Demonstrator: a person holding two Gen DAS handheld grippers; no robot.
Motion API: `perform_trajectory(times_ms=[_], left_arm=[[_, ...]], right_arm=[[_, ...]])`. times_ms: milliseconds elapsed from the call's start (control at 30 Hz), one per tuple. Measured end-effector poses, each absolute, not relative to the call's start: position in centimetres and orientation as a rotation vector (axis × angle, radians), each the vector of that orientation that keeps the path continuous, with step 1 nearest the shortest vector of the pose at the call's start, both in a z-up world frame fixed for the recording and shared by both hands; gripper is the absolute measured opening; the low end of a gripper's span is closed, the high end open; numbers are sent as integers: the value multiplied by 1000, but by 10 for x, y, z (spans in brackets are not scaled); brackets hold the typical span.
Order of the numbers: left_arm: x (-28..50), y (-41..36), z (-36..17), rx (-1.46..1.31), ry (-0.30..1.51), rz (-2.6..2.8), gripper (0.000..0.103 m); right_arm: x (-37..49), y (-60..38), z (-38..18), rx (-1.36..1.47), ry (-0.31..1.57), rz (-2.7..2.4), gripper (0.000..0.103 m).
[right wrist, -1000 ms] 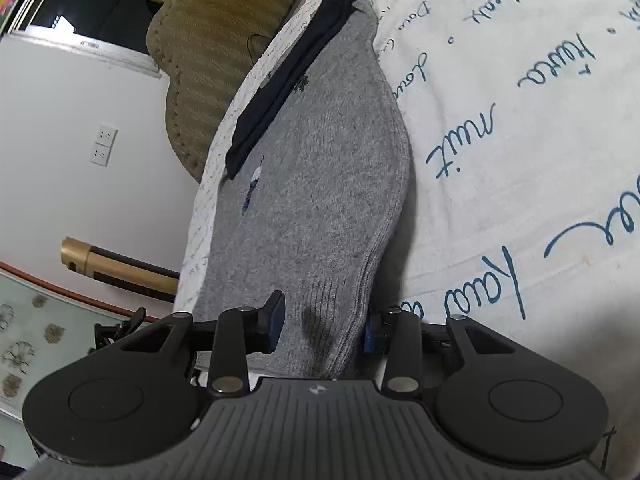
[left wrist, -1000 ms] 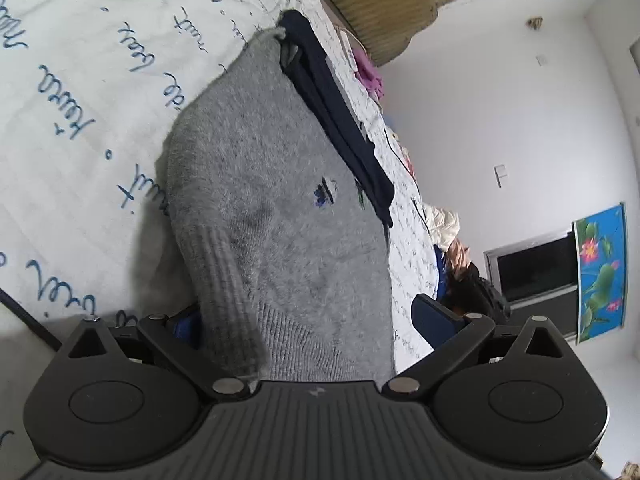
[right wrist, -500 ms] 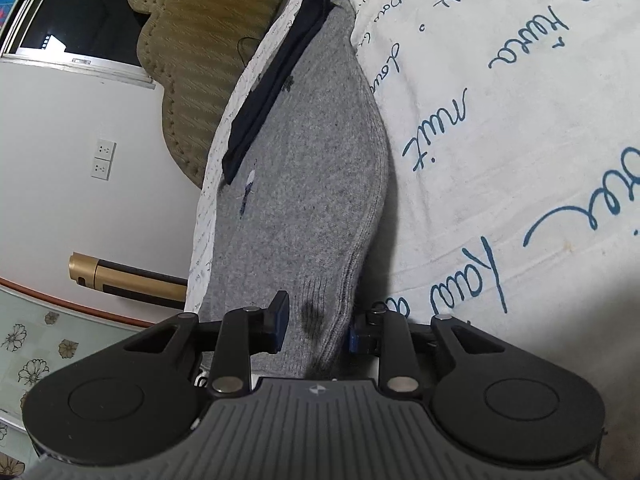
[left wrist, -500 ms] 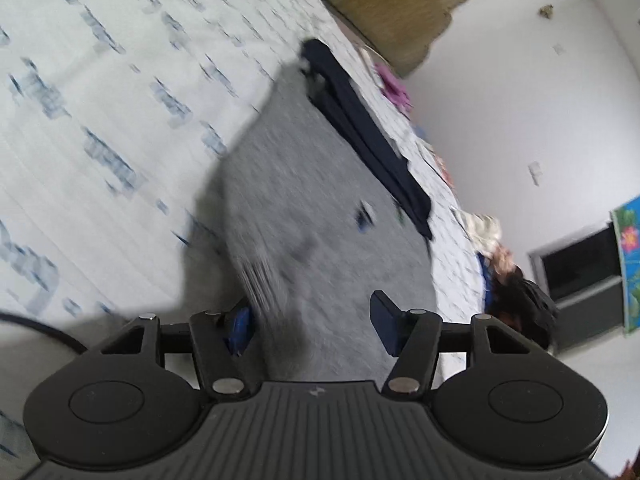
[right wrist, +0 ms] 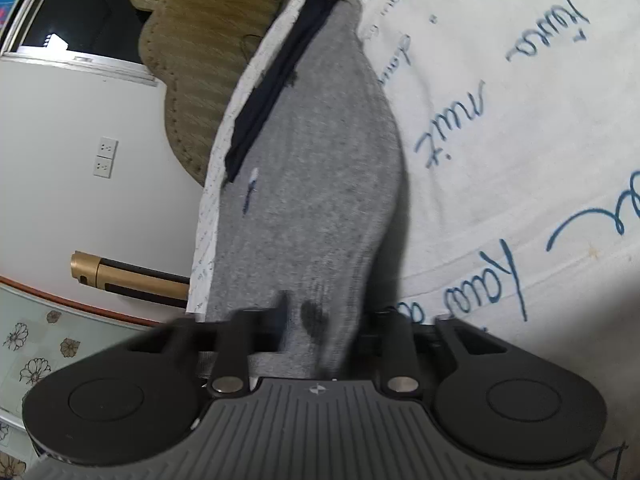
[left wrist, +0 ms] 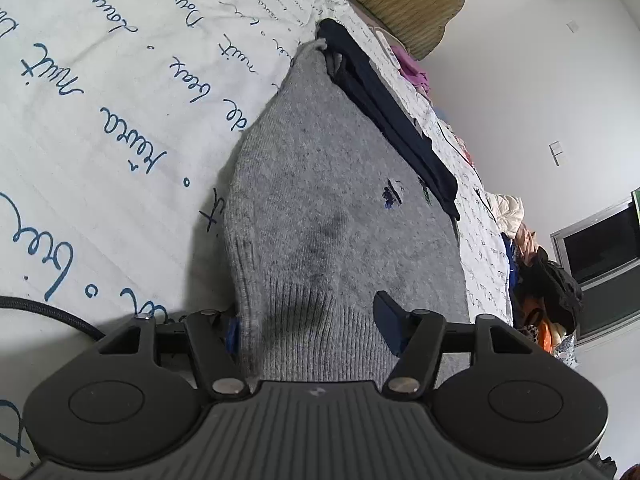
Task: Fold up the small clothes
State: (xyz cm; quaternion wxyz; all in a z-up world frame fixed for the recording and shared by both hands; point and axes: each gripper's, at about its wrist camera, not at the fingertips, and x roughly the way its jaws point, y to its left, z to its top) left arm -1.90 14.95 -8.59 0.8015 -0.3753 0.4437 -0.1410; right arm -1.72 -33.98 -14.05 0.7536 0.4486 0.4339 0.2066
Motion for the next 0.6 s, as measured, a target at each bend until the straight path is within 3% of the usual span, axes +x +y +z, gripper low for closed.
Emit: perform_trajectory(times_ms=[133, 167, 200, 233, 467, 600], left_arm=[[-19, 151, -87, -808, 972, -310, 50], [-18, 151, -88, -802, 981, -311, 42], [-17, 149, -88, -792, 1000, -312, 16], [-17, 147, -89, -782, 1020, -306, 5], [-29, 129, -44, -739, 911, -445, 4], [-28, 133, -61, -675, 994, -363, 4]], right_arm=[[-19, -343, -141, 990, 937, 443, 8], [-20, -343, -138, 981, 926, 451, 8], [-20, -344, -133, 972, 911, 459, 8], [-20, -346, -127, 965, 897, 464, 8], [-23, -369, -72, 857, 817, 485, 7], [-23, -381, -85, 857, 880, 448, 7]])
